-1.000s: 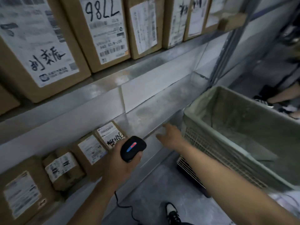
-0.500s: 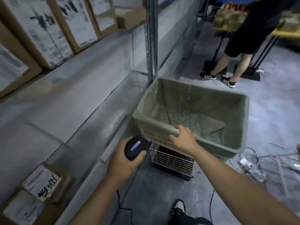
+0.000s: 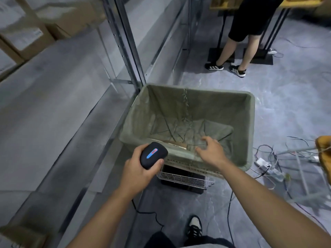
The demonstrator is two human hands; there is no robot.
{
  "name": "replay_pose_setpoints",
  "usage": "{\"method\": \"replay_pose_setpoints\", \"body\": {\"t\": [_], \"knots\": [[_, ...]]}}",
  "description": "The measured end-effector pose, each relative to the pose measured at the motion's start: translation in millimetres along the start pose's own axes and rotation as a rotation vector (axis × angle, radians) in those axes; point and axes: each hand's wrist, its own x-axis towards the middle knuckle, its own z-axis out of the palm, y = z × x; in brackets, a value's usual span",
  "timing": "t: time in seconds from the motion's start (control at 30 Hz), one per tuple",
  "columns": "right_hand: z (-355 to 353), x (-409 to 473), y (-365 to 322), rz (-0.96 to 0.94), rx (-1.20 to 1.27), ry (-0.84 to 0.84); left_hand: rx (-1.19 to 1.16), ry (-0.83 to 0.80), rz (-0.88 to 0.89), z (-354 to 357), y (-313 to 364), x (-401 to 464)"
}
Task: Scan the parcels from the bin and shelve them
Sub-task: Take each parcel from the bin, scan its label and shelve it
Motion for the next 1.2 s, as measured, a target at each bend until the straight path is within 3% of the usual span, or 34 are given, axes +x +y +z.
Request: {"method": "replay_pose_setpoints", "body": {"t": [0.33,0.77,1.2], "knots": [[18.5,66.4,-9.0,0.025,-0.036,-0.089,-0.068,-0.027,-0.014,9.8,-10.6,73.1],[97.0,165.2,-0.4,0.095,-0.295,-0.252,-0.088,-0.118,-0.077,30.4,-92.5,170.7],[157.4,214.9,36.2,-0.133,-0.627,-0.486,-0.166,-0.114,-0.201,51.0,-105.6,185.5]]}}
